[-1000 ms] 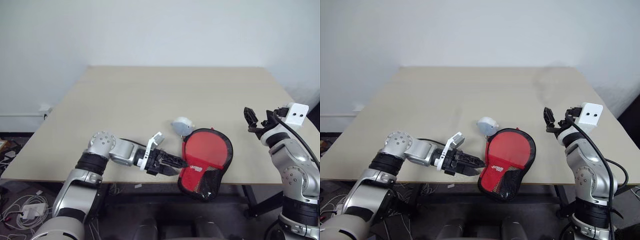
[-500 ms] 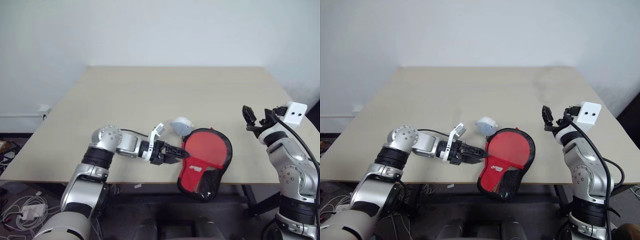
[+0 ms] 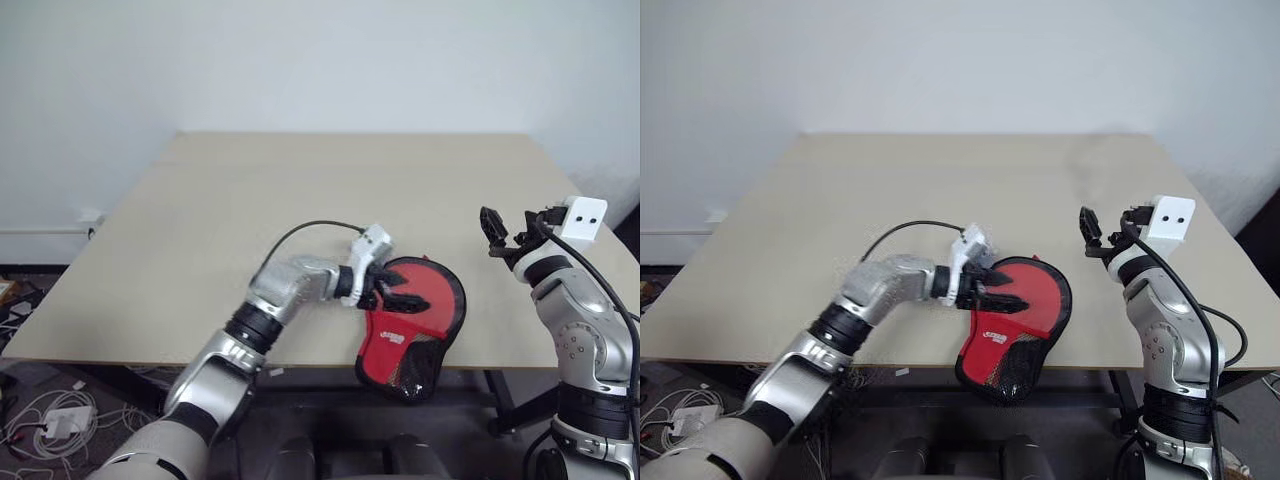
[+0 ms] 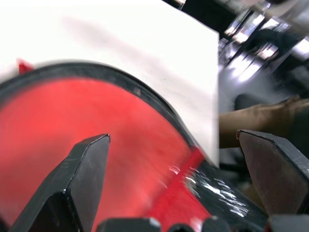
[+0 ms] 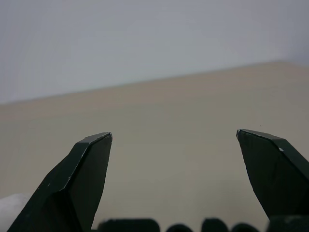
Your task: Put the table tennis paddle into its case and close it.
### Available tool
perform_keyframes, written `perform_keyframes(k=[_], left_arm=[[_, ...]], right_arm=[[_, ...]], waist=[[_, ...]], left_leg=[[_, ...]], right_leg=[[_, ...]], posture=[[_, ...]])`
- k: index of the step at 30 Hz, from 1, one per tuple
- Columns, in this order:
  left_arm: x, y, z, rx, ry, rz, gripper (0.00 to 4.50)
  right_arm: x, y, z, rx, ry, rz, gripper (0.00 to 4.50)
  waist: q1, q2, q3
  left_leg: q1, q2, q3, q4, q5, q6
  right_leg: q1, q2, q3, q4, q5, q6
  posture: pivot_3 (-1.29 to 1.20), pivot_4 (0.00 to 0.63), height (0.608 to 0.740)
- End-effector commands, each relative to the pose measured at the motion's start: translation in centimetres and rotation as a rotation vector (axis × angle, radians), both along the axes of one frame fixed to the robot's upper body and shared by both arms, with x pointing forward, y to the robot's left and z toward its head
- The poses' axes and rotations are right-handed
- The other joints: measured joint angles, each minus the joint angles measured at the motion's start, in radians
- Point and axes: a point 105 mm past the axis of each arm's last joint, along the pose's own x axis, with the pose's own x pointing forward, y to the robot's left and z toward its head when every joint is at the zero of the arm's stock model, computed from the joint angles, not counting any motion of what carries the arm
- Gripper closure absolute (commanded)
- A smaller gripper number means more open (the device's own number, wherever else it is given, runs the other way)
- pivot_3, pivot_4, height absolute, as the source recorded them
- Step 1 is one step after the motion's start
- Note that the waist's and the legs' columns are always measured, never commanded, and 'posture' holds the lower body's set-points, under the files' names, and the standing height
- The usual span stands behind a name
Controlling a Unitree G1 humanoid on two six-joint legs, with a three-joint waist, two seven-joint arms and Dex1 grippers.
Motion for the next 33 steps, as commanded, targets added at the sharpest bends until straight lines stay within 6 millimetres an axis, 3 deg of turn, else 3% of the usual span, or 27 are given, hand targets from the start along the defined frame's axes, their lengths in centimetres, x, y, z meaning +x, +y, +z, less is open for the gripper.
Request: perform_keyframes(k=[1, 7, 14, 22, 28, 33], left_arm=[[-0.4, -0.3, -2.3, 0.095, -0.131, -0.05, 0.02], [0.2, 0.3, -5.1, 0.159, -0.13, 0.013, 0.02], [0.0, 1.4, -6.3, 0.214, -0.07, 0.047, 0.02], [-1.4, 2.6, -7.3, 0.252, -0.021, 0.007, 0.02], [-1.9, 2.6, -7.4, 0.253, -0.013, 0.004, 0.02], [-1.9, 2.9, -7.4, 0.257, -0.011, 0.012, 0.02]], right_arm=[[0.0, 0.0, 1.8, -0.012, -0.061, 0.013, 0.0], [0.4, 0.8, 2.5, 0.021, -0.05, 0.119, 0.0], [2.0, 4.7, 3.0, -0.046, 0.073, 0.405, 0.0], [4.6, 9.4, 2.9, 0.04, 0.219, 0.665, 0.0], [6.9, 13.9, 0.7, 0.035, 0.304, 0.765, 0.0], [7.2, 16.3, -2.4, 0.021, 0.398, 0.814, 0.0]], waist=[[-0.001, 0.0, 0.0], [0.0, 0.0, 0.0], [-0.003, 0.0, -0.001], [-0.002, 0.001, -0.002], [-0.003, 0.001, -0.003], [-0.002, -0.001, -0.004]], left_leg=[[0.0, 0.0, 0.0, 0.0, 0.0, 0.0], [0.001, 0.0, 0.0, 0.001, 0.0, 0.001], [0.002, 0.0, 0.0, 0.001, 0.0, 0.001], [0.003, 0.0, 0.0, 0.001, -0.001, 0.002], [0.003, 0.0, -0.001, 0.001, -0.001, 0.002], [0.003, 0.0, -0.002, 0.001, -0.001, 0.002]], right_leg=[[0.0, 0.0, 0.0, 0.0, 0.0, 0.0], [0.001, 0.0, 0.0, 0.001, 0.0, 0.0], [0.001, 0.0, 0.001, 0.0, 0.0, 0.0], [0.002, 0.0, 0.0, 0.001, 0.0, 0.0], [0.003, 0.0, 0.0, 0.001, 0.0, 0.001], [0.004, 0.0, -0.002, 0.001, 0.0, 0.0]], posture=[[0.0, 0.0, 0.74], [0.0, 0.0, 0.74], [0.0, 0.0, 0.74], [0.0, 0.0, 0.74], [0.0, 0.0, 0.74], [0.0, 0.0, 0.74]])
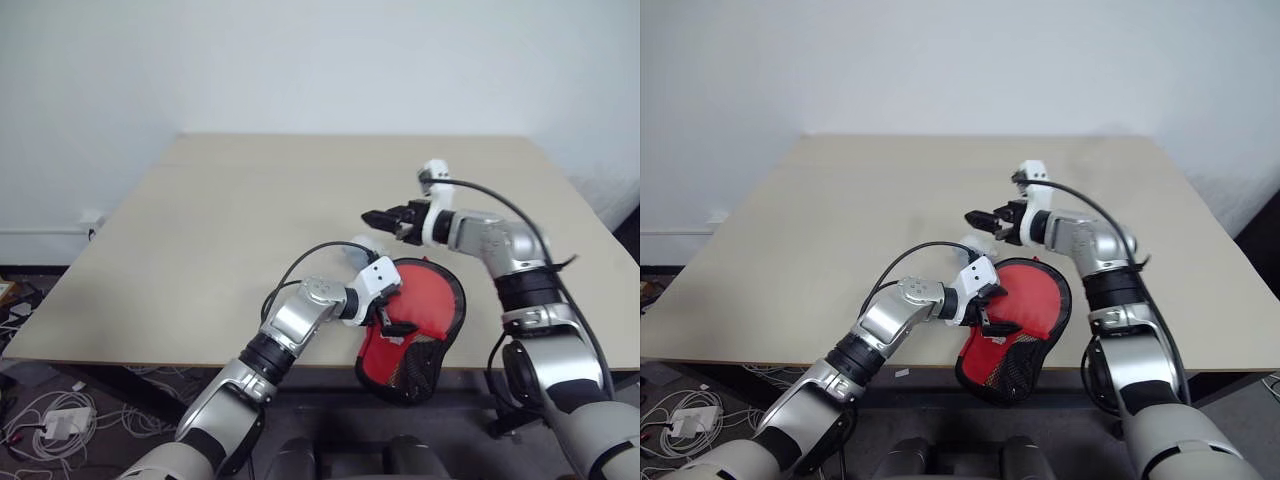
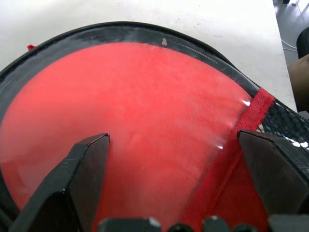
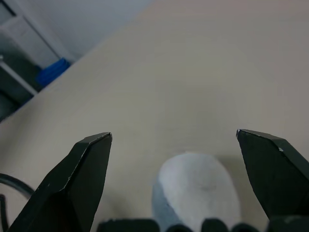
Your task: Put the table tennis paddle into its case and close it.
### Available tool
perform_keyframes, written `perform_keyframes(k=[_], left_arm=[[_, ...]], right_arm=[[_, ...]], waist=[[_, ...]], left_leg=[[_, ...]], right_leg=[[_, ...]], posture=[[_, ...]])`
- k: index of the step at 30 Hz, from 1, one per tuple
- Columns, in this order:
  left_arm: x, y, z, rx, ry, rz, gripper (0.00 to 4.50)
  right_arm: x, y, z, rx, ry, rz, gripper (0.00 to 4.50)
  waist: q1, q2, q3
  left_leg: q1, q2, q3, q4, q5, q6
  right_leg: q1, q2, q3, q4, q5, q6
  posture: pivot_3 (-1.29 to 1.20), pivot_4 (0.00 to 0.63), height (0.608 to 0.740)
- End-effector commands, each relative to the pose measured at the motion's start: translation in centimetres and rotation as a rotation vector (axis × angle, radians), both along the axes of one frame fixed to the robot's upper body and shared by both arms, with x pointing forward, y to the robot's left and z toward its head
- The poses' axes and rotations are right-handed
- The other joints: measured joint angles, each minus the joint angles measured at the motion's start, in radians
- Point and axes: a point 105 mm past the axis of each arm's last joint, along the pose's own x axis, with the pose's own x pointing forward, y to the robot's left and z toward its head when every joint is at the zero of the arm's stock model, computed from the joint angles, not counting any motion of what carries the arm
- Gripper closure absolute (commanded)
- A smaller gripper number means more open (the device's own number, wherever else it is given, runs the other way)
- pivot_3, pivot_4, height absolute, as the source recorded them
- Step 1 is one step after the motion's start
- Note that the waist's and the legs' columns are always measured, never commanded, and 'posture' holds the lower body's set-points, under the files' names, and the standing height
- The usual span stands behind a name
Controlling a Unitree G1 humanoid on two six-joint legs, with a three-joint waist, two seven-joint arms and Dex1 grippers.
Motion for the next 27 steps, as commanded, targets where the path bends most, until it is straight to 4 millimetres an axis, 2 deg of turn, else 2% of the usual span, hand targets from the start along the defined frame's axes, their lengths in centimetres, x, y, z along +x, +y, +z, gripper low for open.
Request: perform_keyframes(k=[1, 6, 9, 12, 15, 20, 24, 27], left_arm=[[-1.1, 1.9, -3.8, 0.126, 0.127, 0.035, 0.02], [-0.8, 2.2, -3.7, 0.132, 0.124, 0.047, 0.02], [-0.7, 2.2, -3.7, 0.134, 0.116, 0.048, 0.02], [-0.6, 2.2, -3.6, 0.135, 0.115, 0.05, 0.02], [-0.5, 2.2, -3.6, 0.137, 0.113, 0.049, 0.0], [-0.5, 2.0, -3.7, 0.14, 0.117, 0.045, 0.0], [-0.5, 2.0, -3.7, 0.14, 0.123, 0.043, 0.0], [-0.4, 1.8, -3.7, 0.14, 0.123, 0.041, 0.0]], right_arm=[[0.5, 1.0, 0.2, -0.017, -0.018, 0.027, 0.0], [0.6, 1.1, -3.6, -0.128, 0.071, 0.012, 0.0], [0.9, 0.7, -4.3, -0.179, 0.06, -0.006, 0.0], [1.1, 0.5, -4.3, -0.181, 0.059, -0.012, 0.0], [1.5, 0.2, -3.9, -0.18, 0.032, -0.034, 0.58], [1.9, 0.3, -2.3, -0.09, 0.006, -0.055, 2.3], [3.1, -0.3, -0.8, -0.058, -0.066, -0.155, 3.54], [4.2, -2.0, -1.0, -0.08, -0.087, -0.29, 4.02]], waist=[[0.0, 0.0, 0.0], [-0.001, 0.0, -0.001], [-0.002, 0.001, -0.003], [-0.007, 0.001, -0.003], [-0.01, 0.001, -0.003], [-0.011, 0.001, -0.003], [-0.011, 0.001, -0.003], [-0.01, 0.001, -0.003]], left_leg=[[0.0, 0.0, 0.0, 0.0, 0.0, 0.0], [0.0, 0.0, -0.001, 0.001, 0.0, 0.0], [0.001, 0.0, -0.001, 0.0, 0.0, 0.0], [0.001, 0.0, -0.001, 0.0, 0.0, 0.0], [0.001, 0.0, -0.002, 0.0, 0.0, 0.0], [0.001, 0.0, -0.003, 0.001, 0.0, 0.0], [0.001, 0.0, -0.003, 0.001, 0.0, 0.0], [0.001, 0.0, -0.005, 0.002, 0.0, 0.0]], right_leg=[[0.0, 0.0, 0.0, 0.0, 0.0, 0.0], [0.0, 0.0, -0.001, 0.001, 0.0, 0.0], [0.0, 0.0, -0.001, 0.001, 0.0, 0.0], [0.001, 0.0, -0.001, 0.001, 0.0, 0.0], [0.001, 0.0, -0.001, 0.001, 0.0, 0.0], [0.003, 0.0, -0.003, 0.001, 0.0, 0.0], [0.003, 0.0, -0.004, 0.001, 0.0, 0.0], [0.004, 0.0, -0.005, 0.001, 0.0, 0.0]], posture=[[0.0, 0.0, 0.74], [0.0, 0.0, 0.74], [0.0, 0.0, 0.74], [0.0, 0.0, 0.74], [0.0, 0.0, 0.74], [0.0, 0.0, 0.74], [0.0, 0.0, 0.74], [0.0, 0.0, 0.74]])
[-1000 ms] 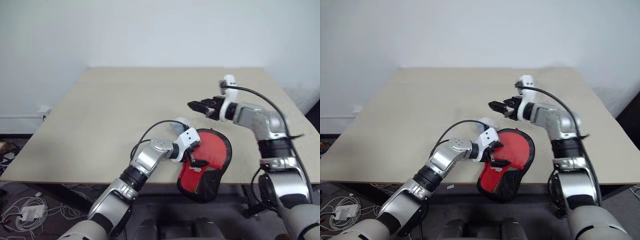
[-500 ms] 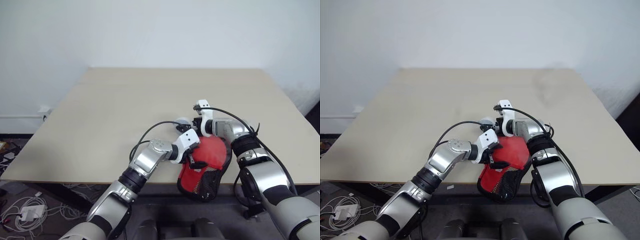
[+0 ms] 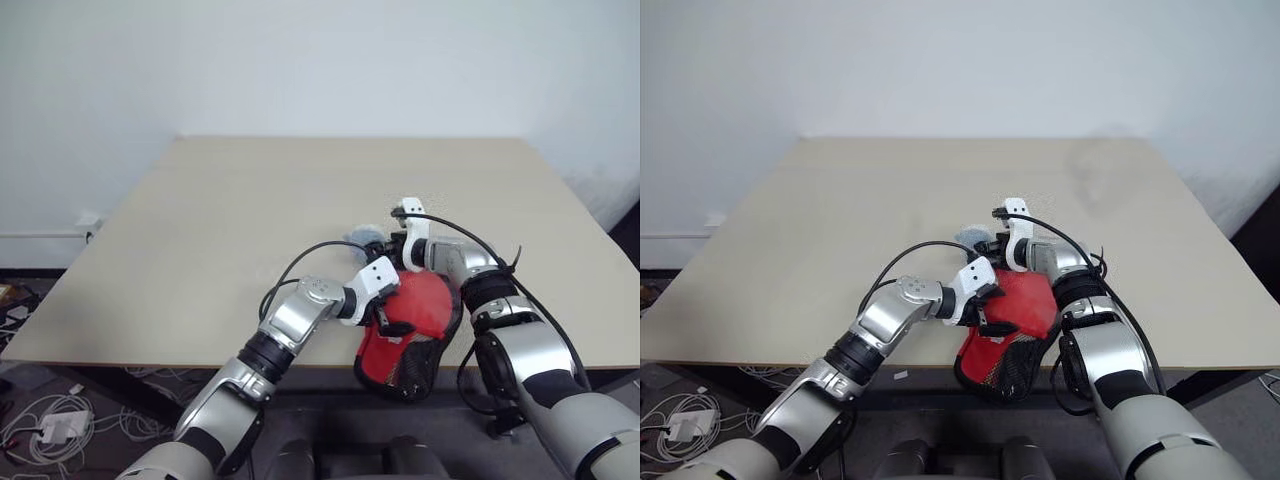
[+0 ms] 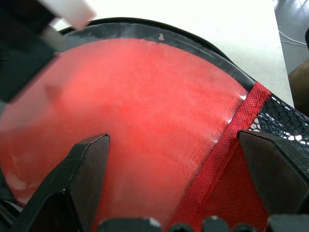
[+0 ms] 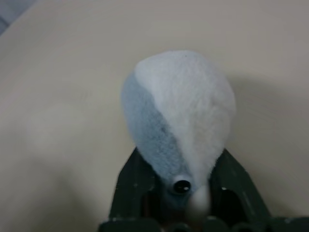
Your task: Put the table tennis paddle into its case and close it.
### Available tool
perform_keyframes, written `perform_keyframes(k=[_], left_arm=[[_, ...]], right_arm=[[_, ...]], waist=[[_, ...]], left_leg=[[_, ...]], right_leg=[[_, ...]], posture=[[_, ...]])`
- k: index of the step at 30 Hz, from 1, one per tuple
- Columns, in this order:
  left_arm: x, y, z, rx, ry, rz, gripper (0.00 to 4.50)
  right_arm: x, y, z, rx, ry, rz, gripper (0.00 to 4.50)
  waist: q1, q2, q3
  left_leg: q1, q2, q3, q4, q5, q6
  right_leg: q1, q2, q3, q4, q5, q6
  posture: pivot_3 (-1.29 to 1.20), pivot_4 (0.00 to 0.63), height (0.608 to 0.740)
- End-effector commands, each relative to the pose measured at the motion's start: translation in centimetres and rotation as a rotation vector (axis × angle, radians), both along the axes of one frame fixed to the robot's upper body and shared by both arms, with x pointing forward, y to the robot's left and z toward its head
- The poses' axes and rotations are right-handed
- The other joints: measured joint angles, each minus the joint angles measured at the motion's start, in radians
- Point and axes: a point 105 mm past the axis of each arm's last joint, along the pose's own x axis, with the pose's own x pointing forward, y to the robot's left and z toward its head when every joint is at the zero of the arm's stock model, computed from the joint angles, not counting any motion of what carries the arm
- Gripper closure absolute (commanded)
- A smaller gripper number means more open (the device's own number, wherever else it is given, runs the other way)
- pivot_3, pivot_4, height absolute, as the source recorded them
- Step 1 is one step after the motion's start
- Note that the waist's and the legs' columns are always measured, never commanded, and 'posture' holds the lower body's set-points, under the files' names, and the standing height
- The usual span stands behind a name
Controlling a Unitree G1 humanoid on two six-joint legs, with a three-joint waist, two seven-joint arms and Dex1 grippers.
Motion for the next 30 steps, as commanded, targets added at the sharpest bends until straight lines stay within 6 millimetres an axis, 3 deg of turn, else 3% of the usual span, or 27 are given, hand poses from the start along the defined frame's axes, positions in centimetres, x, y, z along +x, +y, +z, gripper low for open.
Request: perform_keyframes(k=[1, 9, 17, 23, 30], left_arm=[[-0.6, 1.7, -3.7, 0.117, 0.114, 0.047, 0.0], [-0.4, 1.9, -3.7, 0.119, 0.114, 0.057, 0.0], [-0.3, 2.0, -3.7, 0.119, 0.114, 0.067, 0.0], [-0.4, 1.8, -3.8, 0.115, 0.117, 0.075, 0.0], [-0.9, 1.1, -4.0, 0.104, 0.129, 0.067, 0.0]], right_arm=[[2.5, -1.8, 3.9, 0.014, -0.153, -0.162, 4.04], [3.2, -4.3, 4.1, -0.071, -0.227, -0.26, 4.04], [3.8, -11.3, 4.0, -0.151, -0.199, -0.534, 4.04], [2.7, -15.7, 2.7, -0.196, -0.097, -0.676, 4.04], [0.6, -18.6, 3.4, -0.207, -0.067, -0.71, 4.04]], waist=[[0.0, 0.0, 0.0], [-0.001, 0.0, 0.0], [-0.001, 0.0, 0.0], [0.002, 0.001, 0.001], [0.02, 0.002, 0.0]], left_leg=[[0.0, 0.0, 0.0, 0.0, 0.0, 0.0], [0.003, 0.0, 0.0, 0.0, 0.0, 0.0], [0.01, 0.0, 0.0, -0.003, 0.0, 0.0], [0.01, 0.0, 0.0, -0.003, 0.0, 0.0], [0.01, -0.002, 0.0, -0.001, 0.0, 0.0]], right_leg=[[0.0, 0.0, 0.0, 0.0, 0.0, 0.0], [0.002, 0.0, 0.0, 0.0, 0.001, -0.001], [0.009, 0.0, 0.0, -0.001, -0.001, 0.0], [0.01, 0.0, 0.0, -0.001, -0.001, 0.0], [0.011, -0.002, 0.0, -0.001, -0.001, 0.0]], posture=[[0.0, 0.0, 0.74], [0.0, 0.0, 0.74], [0.0, 0.0, 0.74], [0.0, 0.0, 0.74], [0.0, 0.0, 0.74]])
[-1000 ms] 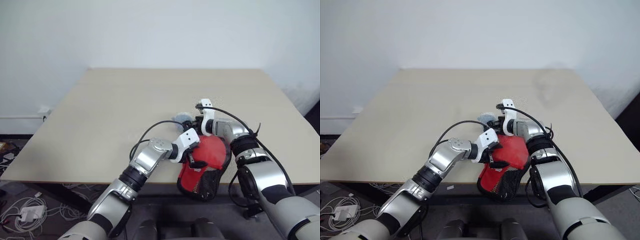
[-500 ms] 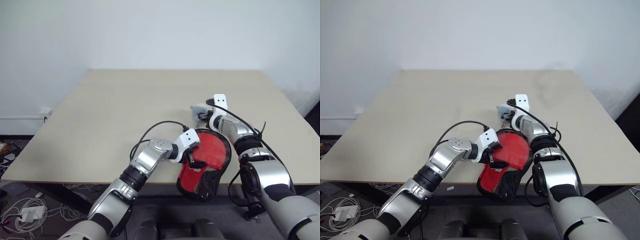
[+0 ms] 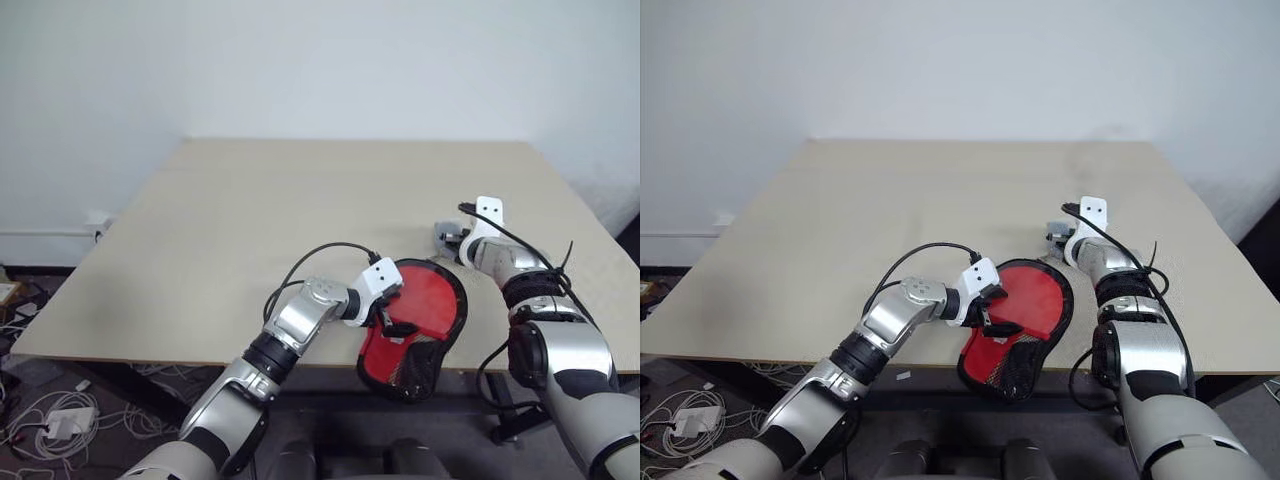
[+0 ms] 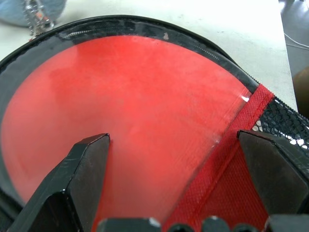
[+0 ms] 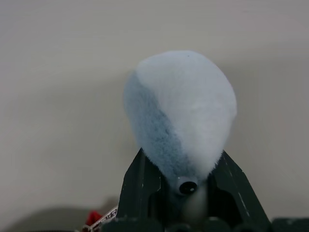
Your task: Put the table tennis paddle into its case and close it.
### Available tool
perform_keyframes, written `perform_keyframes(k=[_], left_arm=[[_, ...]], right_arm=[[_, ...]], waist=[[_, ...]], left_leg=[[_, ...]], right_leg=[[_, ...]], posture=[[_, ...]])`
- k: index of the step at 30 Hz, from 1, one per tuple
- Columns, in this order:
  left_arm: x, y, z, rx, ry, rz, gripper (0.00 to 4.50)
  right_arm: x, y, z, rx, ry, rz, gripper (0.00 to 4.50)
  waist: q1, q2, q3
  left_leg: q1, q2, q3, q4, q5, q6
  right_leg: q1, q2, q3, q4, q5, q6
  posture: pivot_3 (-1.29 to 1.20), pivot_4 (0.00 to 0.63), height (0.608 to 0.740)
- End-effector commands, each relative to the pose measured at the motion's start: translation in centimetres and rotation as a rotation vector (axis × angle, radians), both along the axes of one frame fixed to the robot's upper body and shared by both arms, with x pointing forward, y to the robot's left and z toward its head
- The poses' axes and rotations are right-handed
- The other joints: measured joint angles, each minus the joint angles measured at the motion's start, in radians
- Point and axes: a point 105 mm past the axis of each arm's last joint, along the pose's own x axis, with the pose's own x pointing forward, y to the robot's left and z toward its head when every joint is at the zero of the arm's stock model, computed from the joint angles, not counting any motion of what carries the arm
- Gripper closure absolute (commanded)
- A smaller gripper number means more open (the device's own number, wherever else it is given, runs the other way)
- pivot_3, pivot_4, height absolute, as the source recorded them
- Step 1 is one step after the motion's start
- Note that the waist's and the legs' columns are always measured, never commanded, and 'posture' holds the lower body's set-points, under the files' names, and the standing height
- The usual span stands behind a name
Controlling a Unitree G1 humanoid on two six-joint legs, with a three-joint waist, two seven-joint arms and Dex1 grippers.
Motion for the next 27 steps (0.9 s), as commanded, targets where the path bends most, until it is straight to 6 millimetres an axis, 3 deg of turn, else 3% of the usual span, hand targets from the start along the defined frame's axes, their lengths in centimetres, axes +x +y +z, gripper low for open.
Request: perform_keyframes(k=[1, 7, 14, 18, 22, 27], left_arm=[[-0.9, 1.5, -3.8, 0.108, 0.122, 0.047, 0.0], [-1.2, 0.7, -3.9, 0.099, 0.134, 0.026, 0.0], [-1.3, 0.3, -4.1, 0.101, 0.148, 0.011, 0.0], [-1.6, -0.3, -4.1, 0.099, 0.155, -0.022, 0.0], [-1.8, -0.8, -4.2, 0.099, 0.16, -0.052, 0.0], [-2.1, -1.3, -4.2, 0.098, 0.165, -0.078, 0.0]], right_arm=[[-0.7, -5.2, 5.1, -0.068, -0.122, -0.129, 4.04], [-5.8, -8.0, 4.6, -0.052, -0.085, -0.235, 4.04], [-11.0, -9.5, 3.7, -0.044, -0.038, -0.315, 4.04], [-15.3, -11.0, 3.1, -0.066, -0.007, -0.373, 4.04], [-18.5, -11.1, 2.8, -0.08, 0.012, -0.365, 4.04], [-21.2, -9.6, 2.4, -0.088, 0.032, -0.266, 4.04]], waist=[[0.007, 0.0, 0.0], [0.023, 0.0, 0.0], [0.042, 0.001, -0.001], [0.066, 0.001, -0.001], [0.074, 0.002, -0.002], [0.076, 0.002, -0.002]], left_leg=[[0.0, 0.0, 0.0, 0.0, 0.0, 0.0], [-0.001, -0.001, 0.0, 0.001, 0.0, 0.0], [-0.001, -0.001, 0.001, 0.001, 0.0, 0.0], [-0.002, -0.001, 0.0, 0.001, 0.0, 0.0], [-0.002, -0.002, 0.001, 0.001, -0.001, 0.001], [-0.003, -0.002, 0.0, 0.001, -0.001, 0.001]], right_leg=[[0.0, 0.0, 0.0, 0.0, 0.0, 0.0], [-0.001, 0.0, 0.0, -0.001, 0.0, 0.0], [-0.001, 0.0, 0.001, -0.001, -0.001, 0.0], [-0.002, -0.001, 0.001, -0.004, -0.001, 0.0], [-0.003, -0.001, 0.001, -0.006, -0.001, 0.0], [-0.001, -0.001, 0.0, -0.011, -0.002, -0.002]], posture=[[0.0, 0.0, 0.74], [0.0, 0.0, 0.74], [0.0, 0.0, 0.74], [0.0, 0.0, 0.74], [0.0, 0.0, 0.74], [0.0, 0.0, 0.74]])
